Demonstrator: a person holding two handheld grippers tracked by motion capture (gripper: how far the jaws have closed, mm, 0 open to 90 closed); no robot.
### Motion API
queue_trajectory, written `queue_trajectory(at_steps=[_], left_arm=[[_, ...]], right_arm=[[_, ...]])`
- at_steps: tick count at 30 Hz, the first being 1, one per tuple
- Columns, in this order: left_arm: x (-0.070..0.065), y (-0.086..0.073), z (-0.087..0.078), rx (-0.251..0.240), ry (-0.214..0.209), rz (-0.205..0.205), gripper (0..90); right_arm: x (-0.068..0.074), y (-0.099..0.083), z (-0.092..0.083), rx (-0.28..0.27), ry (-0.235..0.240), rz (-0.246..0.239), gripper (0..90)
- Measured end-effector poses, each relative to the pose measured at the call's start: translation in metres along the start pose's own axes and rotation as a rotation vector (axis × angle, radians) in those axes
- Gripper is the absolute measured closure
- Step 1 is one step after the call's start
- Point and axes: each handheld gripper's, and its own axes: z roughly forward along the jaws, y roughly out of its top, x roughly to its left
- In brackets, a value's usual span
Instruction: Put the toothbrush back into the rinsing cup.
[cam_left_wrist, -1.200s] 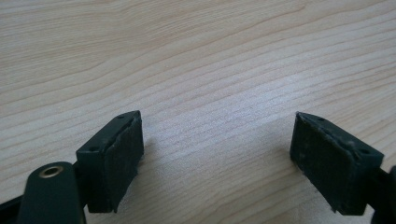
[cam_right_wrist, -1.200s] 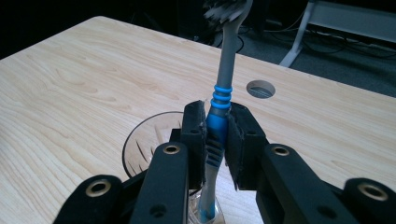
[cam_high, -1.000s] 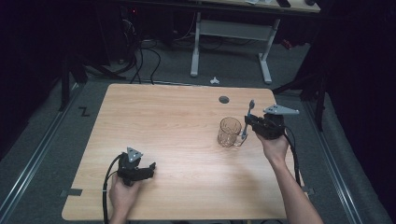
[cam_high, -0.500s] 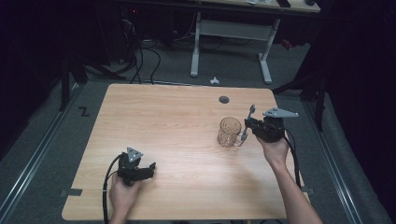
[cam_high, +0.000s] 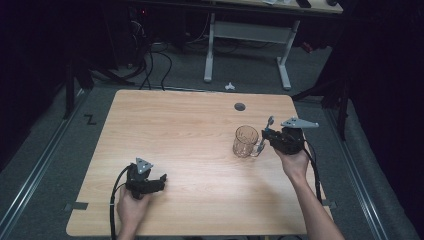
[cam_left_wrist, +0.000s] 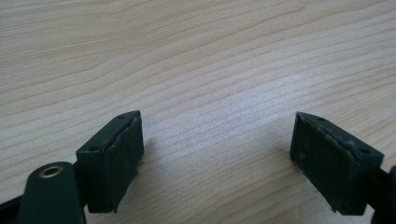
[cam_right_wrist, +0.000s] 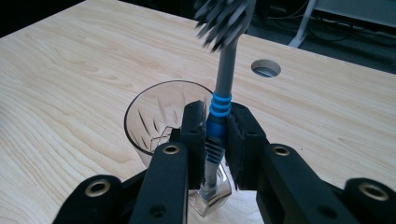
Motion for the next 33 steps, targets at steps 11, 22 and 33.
queue_trajectory(at_steps=[11,22,33], left_arm=[[0.000,0.000,0.000,0.000,0.000,0.000,18.0],[0.000,0.000,0.000,0.000,0.000,0.000,18.0],[0.000,0.000,0.000,0.000,0.000,0.000,17.9]], right_arm=[[0.002,-0.002,0.004,0.018,-0.003,-0.010,78.3],[0.002,-0.006,0.005,0.023,-0.004,0.001,78.9],[-0.003,-0.011,-0.005,-0.007,-0.002,0.031,65.6]])
